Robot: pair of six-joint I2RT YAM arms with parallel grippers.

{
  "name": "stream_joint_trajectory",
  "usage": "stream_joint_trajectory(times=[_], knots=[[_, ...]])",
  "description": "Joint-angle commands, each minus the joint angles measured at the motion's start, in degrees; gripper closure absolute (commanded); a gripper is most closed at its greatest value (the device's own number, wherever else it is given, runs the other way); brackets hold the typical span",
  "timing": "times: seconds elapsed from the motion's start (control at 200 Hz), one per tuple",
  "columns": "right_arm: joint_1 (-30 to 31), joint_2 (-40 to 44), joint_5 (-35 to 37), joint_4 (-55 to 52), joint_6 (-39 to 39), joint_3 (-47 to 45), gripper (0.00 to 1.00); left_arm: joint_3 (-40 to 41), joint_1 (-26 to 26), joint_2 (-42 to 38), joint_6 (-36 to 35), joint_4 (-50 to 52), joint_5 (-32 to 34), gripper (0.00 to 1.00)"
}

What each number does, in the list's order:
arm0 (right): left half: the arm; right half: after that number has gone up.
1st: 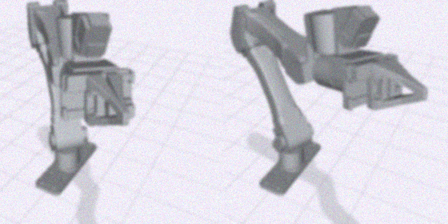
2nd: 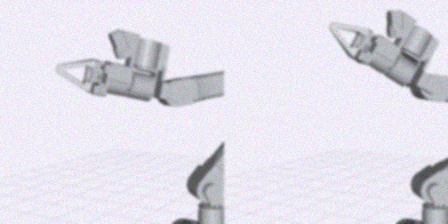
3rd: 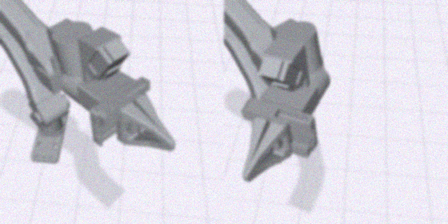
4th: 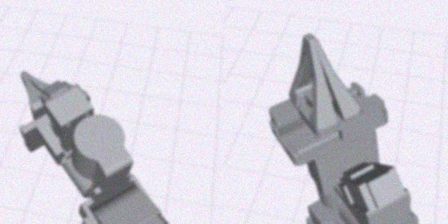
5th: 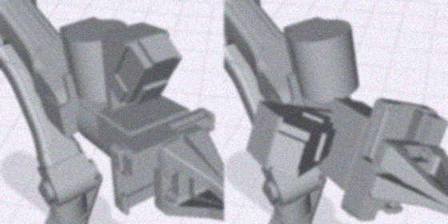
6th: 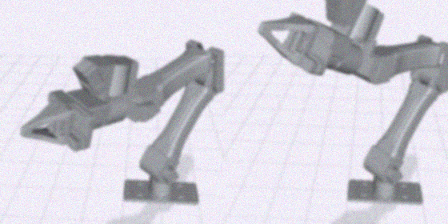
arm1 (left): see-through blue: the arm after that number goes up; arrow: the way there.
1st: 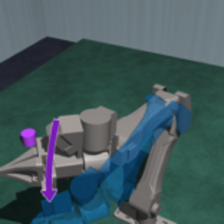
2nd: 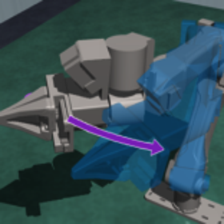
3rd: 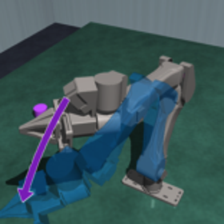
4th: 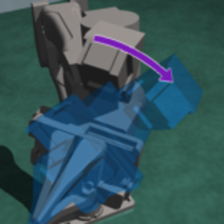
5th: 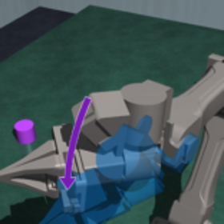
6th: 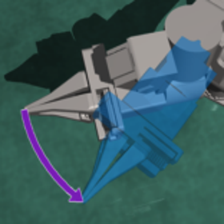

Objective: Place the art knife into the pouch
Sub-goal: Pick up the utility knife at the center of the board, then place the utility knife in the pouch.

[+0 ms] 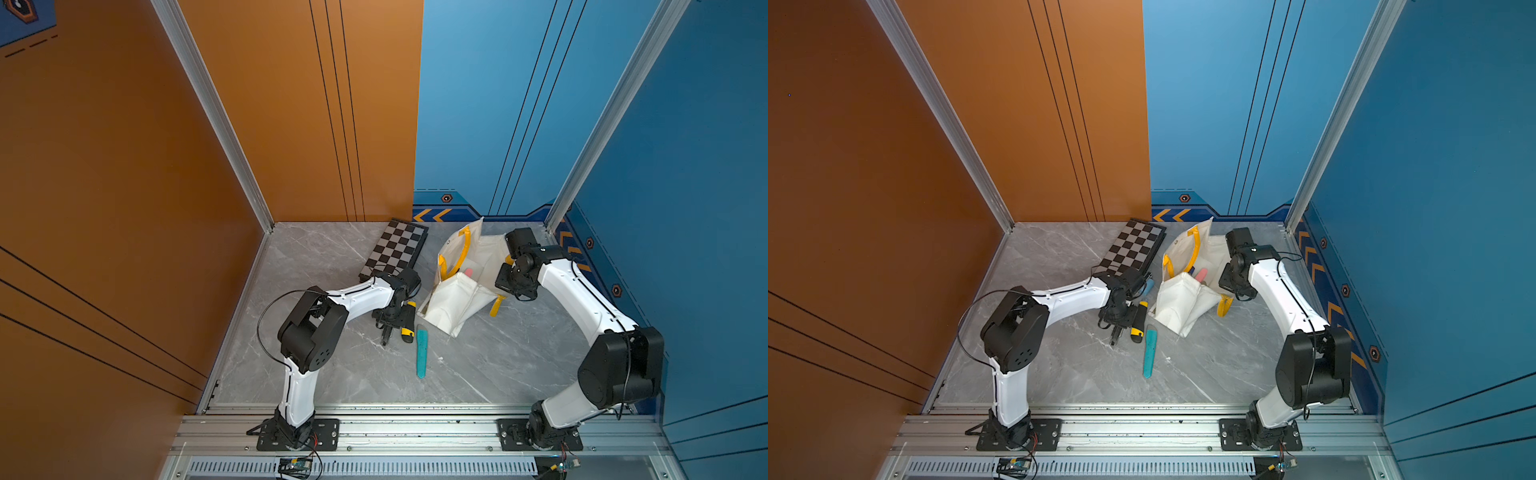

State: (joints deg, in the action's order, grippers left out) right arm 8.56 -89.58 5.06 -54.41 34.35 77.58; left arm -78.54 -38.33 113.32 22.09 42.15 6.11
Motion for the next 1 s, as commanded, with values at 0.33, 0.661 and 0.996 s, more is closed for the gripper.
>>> stream_joint_trajectory(times=[0.33,0.661,0.996], knots=[[-0.3,1.4,2.3,-0.8,0.5,0.5,1.0,-5.2,3.3,-16.5,-2.1,3.0,1.9,0.76],[3.8,-2.1,2.0,-0.9,0.8,4.0,1.0,-40.4,-4.3,-6.7,-9.5,2.7,-0.6,0.76],[4.7,0.8,3.2,-0.9,1.7,1.6,1.0,-52.3,-7.8,7.1,-8.7,2.2,-8.7,0.45]])
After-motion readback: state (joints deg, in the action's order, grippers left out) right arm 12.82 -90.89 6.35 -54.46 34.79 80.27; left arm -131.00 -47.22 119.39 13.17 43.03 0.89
